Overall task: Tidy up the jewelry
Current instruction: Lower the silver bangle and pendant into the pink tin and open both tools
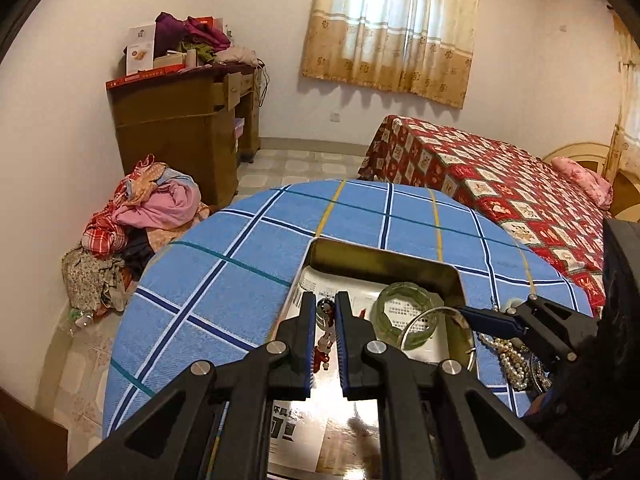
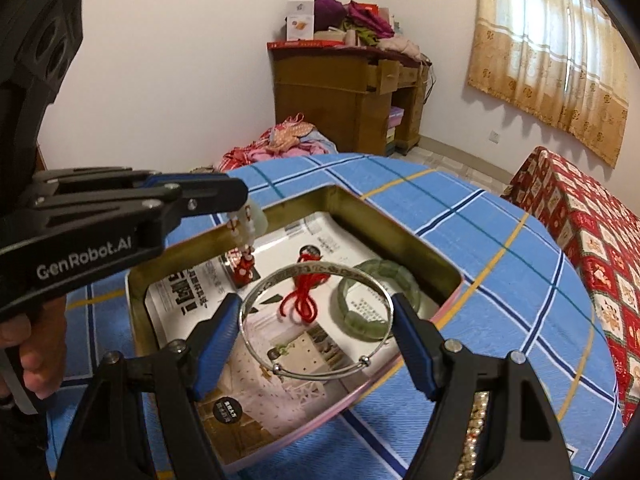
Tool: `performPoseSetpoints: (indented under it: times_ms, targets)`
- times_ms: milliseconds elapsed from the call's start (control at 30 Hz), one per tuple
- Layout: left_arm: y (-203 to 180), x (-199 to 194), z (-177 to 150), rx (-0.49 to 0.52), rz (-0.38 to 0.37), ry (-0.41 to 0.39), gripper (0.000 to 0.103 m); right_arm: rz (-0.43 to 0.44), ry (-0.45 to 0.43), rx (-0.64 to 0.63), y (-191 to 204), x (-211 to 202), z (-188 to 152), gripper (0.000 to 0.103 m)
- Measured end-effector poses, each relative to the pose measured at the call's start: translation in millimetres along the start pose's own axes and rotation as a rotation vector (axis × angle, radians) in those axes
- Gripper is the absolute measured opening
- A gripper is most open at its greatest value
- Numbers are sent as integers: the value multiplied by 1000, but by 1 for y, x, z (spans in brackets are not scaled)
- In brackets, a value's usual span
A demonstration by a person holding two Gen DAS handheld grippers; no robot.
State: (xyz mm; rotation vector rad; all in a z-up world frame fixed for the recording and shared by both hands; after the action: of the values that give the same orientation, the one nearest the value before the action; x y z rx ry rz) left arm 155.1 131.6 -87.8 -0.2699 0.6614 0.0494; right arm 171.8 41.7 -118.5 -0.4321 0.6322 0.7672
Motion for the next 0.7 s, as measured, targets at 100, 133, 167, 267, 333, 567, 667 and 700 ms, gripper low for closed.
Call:
performPoseSetpoints:
  times_ms: [100,133,167,267,333,567,667,700]
  targets:
    - [-1,3,-1,4,-4,6,8,-1,14,-1,2,4,-3,77]
    - [-1,4,-1,5,-2,9,8,-5,13,-7,2,4,-4,77]
    - [-1,5,-2,6,-2,12,8,-7,16,-11,3,5,-4,77]
    - [-3,7,-5,28,8,21,9,-5,21,-17,5,5,-3,77]
    - [-5,7,-5,36,15,24,9,-4,17,-25,7,5,-3,77]
    - [3,-6,-2,8,42,-25,66,-3,-4,9,5,-4,-4,80]
    - [5,-9,-4,-6,34,-25,66,-19,-14,24,3,-12,-5,83]
    - [7,-10,-5,-16,40,-26,66,-25,-10,34,2,-14,-6,85]
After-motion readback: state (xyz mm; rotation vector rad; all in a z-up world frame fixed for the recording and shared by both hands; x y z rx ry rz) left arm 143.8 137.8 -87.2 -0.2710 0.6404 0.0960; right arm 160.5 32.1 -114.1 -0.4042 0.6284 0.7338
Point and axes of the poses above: each gripper's, at about its wrist camera, not at the fingertips, and x roughly the way its jaws point, y to its left, z to its top, the point moved 8 cm from there along x, roughly the way its jaws point, and after that the axes turned 9 degrees about -x, right-handed, at the moved point
